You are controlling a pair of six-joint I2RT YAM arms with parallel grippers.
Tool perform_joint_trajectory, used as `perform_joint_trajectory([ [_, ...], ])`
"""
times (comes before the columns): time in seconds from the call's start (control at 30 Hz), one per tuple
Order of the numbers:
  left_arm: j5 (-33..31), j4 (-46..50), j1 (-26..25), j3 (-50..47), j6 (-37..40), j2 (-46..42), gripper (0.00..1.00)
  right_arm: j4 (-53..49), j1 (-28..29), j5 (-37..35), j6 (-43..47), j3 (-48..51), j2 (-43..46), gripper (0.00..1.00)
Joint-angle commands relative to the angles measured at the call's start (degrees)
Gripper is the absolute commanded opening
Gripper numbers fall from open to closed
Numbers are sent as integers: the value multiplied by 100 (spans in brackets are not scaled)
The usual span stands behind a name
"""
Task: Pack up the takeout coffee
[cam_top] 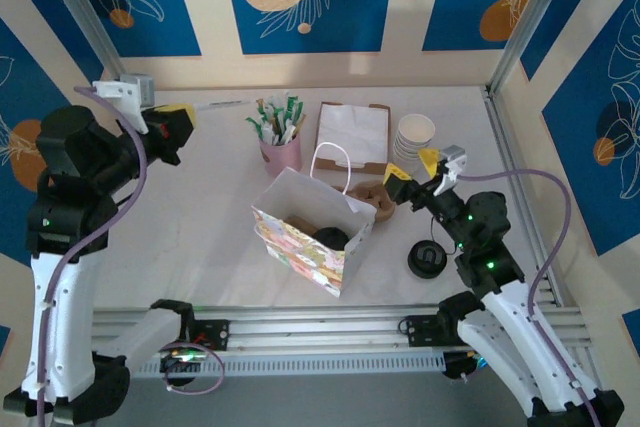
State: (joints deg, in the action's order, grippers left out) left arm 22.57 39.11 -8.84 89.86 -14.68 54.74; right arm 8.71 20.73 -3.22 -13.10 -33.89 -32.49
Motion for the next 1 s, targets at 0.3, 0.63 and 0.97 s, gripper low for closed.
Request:
perform_joint_trajectory([
  [0.3,1449,55,-90,315,-764,-213,0,-944,1785,454,1803,-2590,-1607,86],
  [0.63,1992,-83,-106,244,-1103,-375,0,-1006,3180,390,3620,-4114,-3084,79],
  [0.97,2476,-281,-179,18,-1404,-461,0,-1017,3633,379,4939,-5174,-4222,78],
])
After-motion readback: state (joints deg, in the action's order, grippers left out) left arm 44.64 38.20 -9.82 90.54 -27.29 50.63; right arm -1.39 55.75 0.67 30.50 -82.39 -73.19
